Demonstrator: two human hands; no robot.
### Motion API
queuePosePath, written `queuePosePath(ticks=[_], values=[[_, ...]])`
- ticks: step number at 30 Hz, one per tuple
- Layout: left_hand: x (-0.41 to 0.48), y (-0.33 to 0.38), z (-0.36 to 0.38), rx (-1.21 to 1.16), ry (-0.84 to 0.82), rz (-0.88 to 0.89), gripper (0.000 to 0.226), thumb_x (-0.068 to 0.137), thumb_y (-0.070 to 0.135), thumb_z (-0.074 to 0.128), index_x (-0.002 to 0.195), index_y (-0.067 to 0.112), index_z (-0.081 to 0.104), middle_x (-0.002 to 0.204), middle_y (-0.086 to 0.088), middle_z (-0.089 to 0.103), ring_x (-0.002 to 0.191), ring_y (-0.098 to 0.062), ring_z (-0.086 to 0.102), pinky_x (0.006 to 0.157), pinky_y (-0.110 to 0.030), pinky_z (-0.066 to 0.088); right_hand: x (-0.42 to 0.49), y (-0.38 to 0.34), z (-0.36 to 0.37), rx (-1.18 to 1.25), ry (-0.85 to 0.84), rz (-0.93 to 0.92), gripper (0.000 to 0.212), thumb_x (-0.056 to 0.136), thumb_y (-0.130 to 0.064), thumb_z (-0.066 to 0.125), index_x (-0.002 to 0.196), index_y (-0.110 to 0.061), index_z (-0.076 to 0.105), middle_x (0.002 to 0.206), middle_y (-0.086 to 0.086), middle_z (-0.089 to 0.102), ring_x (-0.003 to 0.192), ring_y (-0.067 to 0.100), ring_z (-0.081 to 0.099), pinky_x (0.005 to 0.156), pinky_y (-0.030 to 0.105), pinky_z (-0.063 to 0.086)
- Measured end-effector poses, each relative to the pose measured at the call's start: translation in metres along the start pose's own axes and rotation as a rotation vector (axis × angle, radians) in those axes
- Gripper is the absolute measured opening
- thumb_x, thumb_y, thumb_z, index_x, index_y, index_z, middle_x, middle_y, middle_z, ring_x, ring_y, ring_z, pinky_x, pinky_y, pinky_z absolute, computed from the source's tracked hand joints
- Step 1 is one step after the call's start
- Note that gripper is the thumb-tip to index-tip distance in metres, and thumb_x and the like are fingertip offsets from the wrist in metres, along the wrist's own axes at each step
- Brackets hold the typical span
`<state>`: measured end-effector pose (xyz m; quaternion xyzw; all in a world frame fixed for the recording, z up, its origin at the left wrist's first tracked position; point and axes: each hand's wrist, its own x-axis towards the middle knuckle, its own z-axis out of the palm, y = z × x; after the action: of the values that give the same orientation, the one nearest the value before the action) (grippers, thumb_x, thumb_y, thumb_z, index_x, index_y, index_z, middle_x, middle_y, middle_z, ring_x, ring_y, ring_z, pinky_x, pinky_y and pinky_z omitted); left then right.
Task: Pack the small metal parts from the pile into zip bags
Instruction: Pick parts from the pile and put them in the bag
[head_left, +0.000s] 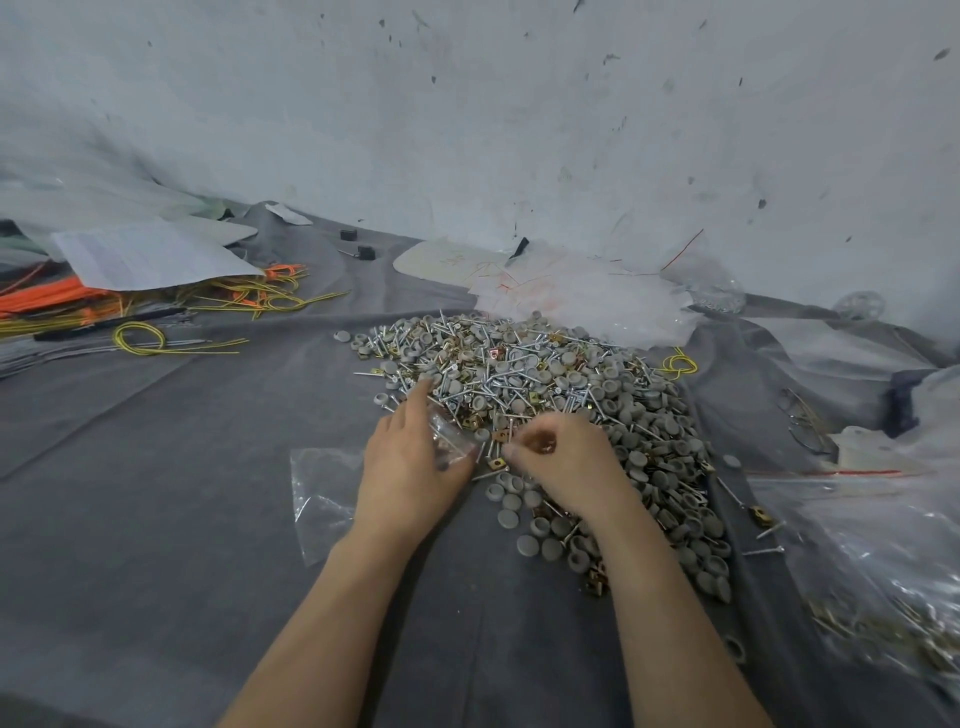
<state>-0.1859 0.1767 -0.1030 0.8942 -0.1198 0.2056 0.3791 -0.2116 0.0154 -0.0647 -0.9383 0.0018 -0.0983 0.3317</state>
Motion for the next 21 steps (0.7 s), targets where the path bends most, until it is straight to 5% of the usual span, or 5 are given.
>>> queuePosePath(ticks=[3, 6, 13, 18, 21], values=[[0.000, -0.001, 0.001, 0.007, 0.008, -0.002, 0.085, 0.080, 0.040, 0.073, 0.147, 0.015, 0.026, 0.135, -0.007, 0.052, 0.122, -0.029, 0.046, 0.099, -0.038, 0.037, -0.001, -0.003, 0.001, -0.259, -0.228, 0.072, 0.008, 0.086, -0.032, 0.068, 0.083, -0.025, 0.066, 0.083, -0.008, 0.064, 0.088, 0.015, 0.061, 0.083, 0.035, 0.050], [0.000, -0.001, 0.002, 0.010, 0.004, -0.001, 0.085, 0.080, 0.041, 0.073, 0.147, 0.016, 0.027, 0.135, -0.006, 0.052, 0.121, -0.029, 0.046, 0.097, -0.038, 0.037, -0.001, -0.007, 0.004, -0.294, -0.219, 0.090, 0.012, 0.087, -0.030, 0.066, 0.079, -0.024, 0.060, 0.092, -0.001, 0.065, 0.095, 0.021, 0.060, 0.090, 0.042, 0.048], [-0.001, 0.000, 0.002, 0.015, -0.052, 0.025, 0.085, 0.081, 0.035, 0.071, 0.148, 0.015, 0.024, 0.140, -0.005, 0.047, 0.124, -0.025, 0.043, 0.103, -0.038, 0.036, 0.003, -0.005, 0.011, 0.137, 0.252, 0.059, 0.012, 0.088, -0.021, 0.066, 0.086, -0.019, 0.055, 0.075, -0.014, 0.053, 0.067, -0.005, 0.049, 0.053, 0.006, 0.037], [-0.002, 0.001, 0.002, -0.018, -0.075, 0.076, 0.082, 0.079, 0.024, 0.071, 0.147, 0.010, 0.027, 0.138, -0.009, 0.049, 0.123, -0.027, 0.045, 0.101, -0.035, 0.035, 0.001, -0.023, 0.027, 0.400, 0.025, -0.098, 0.010, 0.093, -0.018, 0.060, 0.096, -0.017, 0.069, 0.087, -0.008, 0.069, 0.084, 0.008, 0.066, 0.076, 0.017, 0.052], [-0.001, 0.001, 0.000, -0.057, -0.024, 0.070, 0.083, 0.079, 0.028, 0.074, 0.147, 0.010, 0.028, 0.138, -0.008, 0.050, 0.125, -0.024, 0.045, 0.102, -0.031, 0.034, 0.005, -0.015, 0.020, 0.404, 0.149, -0.041, 0.015, 0.096, -0.018, 0.053, 0.100, -0.019, 0.068, 0.090, -0.008, 0.068, 0.081, 0.005, 0.065, 0.071, 0.013, 0.051]])
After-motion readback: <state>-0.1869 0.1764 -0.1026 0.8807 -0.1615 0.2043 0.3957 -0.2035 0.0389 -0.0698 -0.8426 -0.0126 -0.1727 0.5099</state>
